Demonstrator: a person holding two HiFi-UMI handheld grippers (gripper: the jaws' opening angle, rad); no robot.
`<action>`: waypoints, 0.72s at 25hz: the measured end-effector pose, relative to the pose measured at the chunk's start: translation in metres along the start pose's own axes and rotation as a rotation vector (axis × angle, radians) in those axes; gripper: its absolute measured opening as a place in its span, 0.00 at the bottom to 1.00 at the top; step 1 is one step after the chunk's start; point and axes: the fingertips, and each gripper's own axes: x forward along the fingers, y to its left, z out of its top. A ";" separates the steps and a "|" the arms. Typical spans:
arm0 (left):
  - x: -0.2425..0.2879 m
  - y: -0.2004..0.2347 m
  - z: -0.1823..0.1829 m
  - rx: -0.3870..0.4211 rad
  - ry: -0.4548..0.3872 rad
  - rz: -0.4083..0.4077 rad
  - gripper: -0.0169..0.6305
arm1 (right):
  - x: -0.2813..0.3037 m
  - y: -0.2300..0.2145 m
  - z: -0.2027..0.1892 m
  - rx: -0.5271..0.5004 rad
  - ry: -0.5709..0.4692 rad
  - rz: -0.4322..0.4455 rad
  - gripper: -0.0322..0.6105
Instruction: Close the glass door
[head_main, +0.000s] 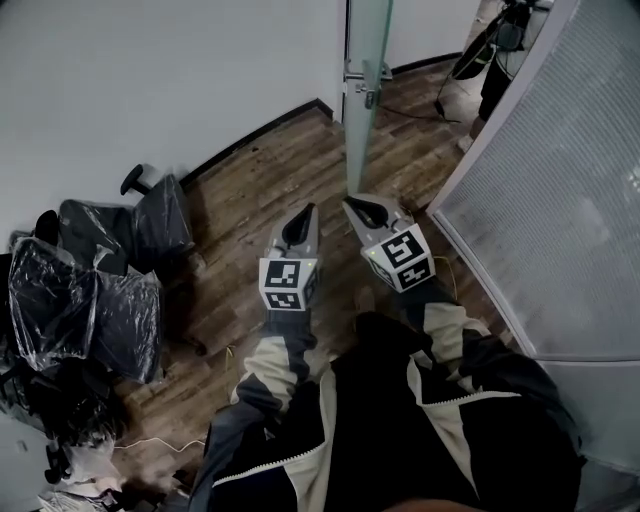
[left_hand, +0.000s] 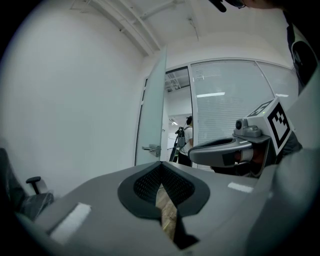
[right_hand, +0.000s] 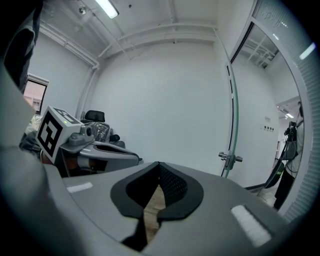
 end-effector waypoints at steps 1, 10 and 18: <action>0.009 0.006 -0.002 0.002 0.006 0.003 0.04 | 0.008 -0.009 0.000 0.008 -0.004 -0.003 0.06; 0.131 0.062 -0.011 0.016 0.073 0.040 0.04 | 0.105 -0.114 -0.003 0.109 -0.056 -0.003 0.06; 0.219 0.109 -0.005 -0.006 0.091 0.076 0.04 | 0.182 -0.176 0.005 0.151 -0.072 0.040 0.06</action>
